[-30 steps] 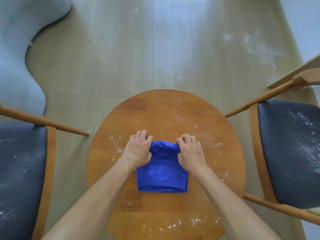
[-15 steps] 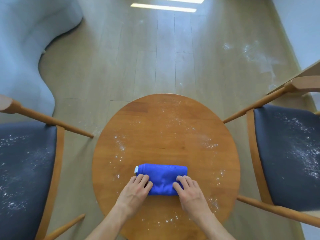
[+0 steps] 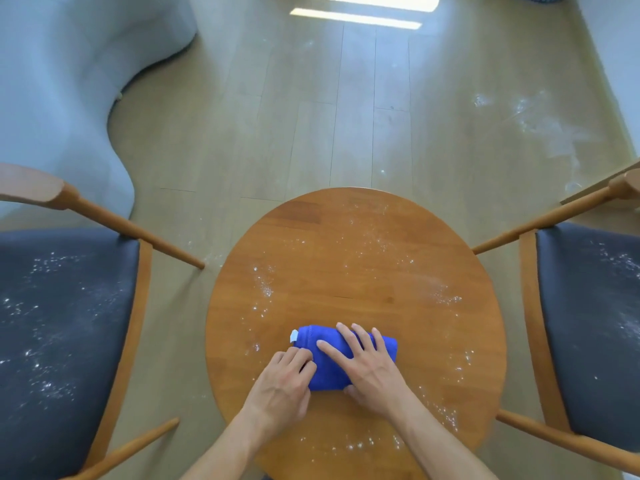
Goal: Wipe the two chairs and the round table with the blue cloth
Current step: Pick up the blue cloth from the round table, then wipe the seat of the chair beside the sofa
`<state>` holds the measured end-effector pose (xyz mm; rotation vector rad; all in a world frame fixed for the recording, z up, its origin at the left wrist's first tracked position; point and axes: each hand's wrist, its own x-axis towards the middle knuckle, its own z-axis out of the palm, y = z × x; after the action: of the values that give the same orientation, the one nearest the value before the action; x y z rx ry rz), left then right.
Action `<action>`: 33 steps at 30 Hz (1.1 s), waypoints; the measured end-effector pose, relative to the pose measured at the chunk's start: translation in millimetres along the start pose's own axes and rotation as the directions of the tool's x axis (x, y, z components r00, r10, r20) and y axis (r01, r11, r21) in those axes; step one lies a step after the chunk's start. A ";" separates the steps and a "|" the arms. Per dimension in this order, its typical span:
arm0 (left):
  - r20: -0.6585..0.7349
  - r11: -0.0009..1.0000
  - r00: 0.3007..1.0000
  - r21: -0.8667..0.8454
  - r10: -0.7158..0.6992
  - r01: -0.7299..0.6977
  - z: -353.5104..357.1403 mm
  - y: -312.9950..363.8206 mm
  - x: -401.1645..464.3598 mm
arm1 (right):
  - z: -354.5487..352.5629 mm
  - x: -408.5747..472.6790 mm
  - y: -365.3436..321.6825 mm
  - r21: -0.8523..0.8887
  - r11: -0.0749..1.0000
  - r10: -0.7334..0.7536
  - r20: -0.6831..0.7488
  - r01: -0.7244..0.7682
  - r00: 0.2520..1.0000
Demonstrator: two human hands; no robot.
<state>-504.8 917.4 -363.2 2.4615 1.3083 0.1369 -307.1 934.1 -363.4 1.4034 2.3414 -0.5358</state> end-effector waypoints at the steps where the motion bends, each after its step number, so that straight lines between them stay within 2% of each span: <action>1: -0.020 1.000 0.999 -0.017 -0.027 0.027 -1.8 -2.1 -3.3 | 1.6 3.0 -1.1 -0.002 1.000 0.013 0.004 -0.013 1.000; 6: -0.051 0.974 0.976 -0.094 -0.210 0.204 -17.3 -10.9 -23.0 | 2.7 4.2 -13.4 -0.029 0.999 0.044 -0.068 -0.046 0.997; 10: -0.022 0.925 0.934 -0.146 -0.357 0.350 -44.3 -16.6 -42.8 | -17.1 2.2 -33.4 0.024 0.990 0.141 -0.163 -0.139 0.977; 12: 0.001 0.879 0.892 -0.174 -0.452 0.445 -58.5 -17.5 -54.8 | -33.6 -0.8 -47.6 0.110 0.977 0.197 -0.128 -0.183 0.972; 14: 0.065 0.775 0.805 -0.234 -0.590 0.587 -73.4 -14.8 -66.8 | -51.1 -1.4 -66.8 0.147 0.967 0.219 -0.066 -0.208 0.973; 17: 0.116 0.625 0.679 -0.305 -0.725 0.719 -92.0 -9.2 -86.2 | -69.9 1.3 -106.1 0.283 0.946 0.197 -0.110 -0.159 0.974; 19: 0.154 0.560 0.627 -0.324 -0.764 0.762 -106.6 -10.9 -101.6 | -88.1 4.8 -139.0 0.331 0.939 0.149 -0.146 -0.094 0.978; 24: 0.076 0.542 0.556 -0.149 -0.828 0.827 -144.5 -44.4 -173.3 | -119.1 23.9 -224.4 0.346 0.935 -0.001 -0.205 0.073 0.979; 29: 0.017 0.390 0.392 -0.066 -0.920 0.919 -182.4 -98.2 -258.4 | -138.5 47.0 -310.3 0.325 0.931 -0.084 -0.244 0.163 0.966; 33: -0.041 0.339 0.337 -0.030 -0.941 0.940 -203.8 -153.8 -315.7 | -148.7 74.0 -380.3 0.283 0.936 -0.127 -0.278 0.208 0.952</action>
<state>-855.2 790.5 -201.9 1.2673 2.5189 -0.1109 -694.4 897.4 -219.0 1.4875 2.6958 -0.8485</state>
